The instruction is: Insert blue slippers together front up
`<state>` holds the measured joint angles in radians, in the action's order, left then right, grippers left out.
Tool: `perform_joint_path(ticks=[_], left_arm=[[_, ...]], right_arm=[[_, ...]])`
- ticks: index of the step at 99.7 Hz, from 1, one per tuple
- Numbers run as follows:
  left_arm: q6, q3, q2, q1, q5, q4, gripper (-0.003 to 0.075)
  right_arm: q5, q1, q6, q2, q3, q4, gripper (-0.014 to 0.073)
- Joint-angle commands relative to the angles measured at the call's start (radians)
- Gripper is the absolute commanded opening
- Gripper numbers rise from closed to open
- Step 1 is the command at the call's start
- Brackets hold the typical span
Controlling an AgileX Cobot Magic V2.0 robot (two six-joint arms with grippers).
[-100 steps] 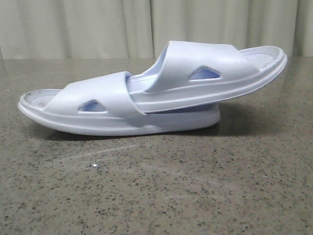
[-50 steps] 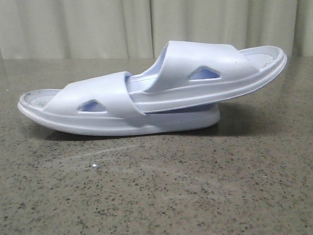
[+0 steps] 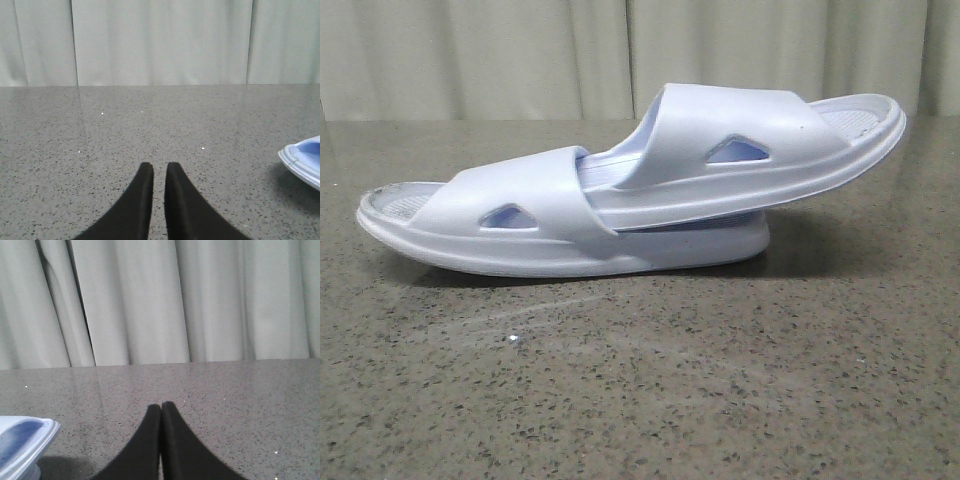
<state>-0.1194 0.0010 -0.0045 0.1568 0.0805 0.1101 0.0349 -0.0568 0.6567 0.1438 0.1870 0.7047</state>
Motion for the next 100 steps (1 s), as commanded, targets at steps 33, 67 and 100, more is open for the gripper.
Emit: perform_joint_path(ticks=[33,67,100], left_arm=[[-0.008,0.009,-0.029,0.004,-0.081,-0.01,0.0016],[-0.008,0.009,-0.029,0.004,-0.081,-0.01,0.0016],[-0.008,0.009,-0.029,0.004,-0.081,-0.01,0.0016]], right_arm=[[-0.065,-0.002,0.015,0.008,0.023,-0.021,-0.0107],[-0.204,-0.002,-0.677,0.008,-0.114,-0.72,-0.0107],[-0.224,-0.002,-0.746,-0.005,-0.217,-0.733,-0.0107]])
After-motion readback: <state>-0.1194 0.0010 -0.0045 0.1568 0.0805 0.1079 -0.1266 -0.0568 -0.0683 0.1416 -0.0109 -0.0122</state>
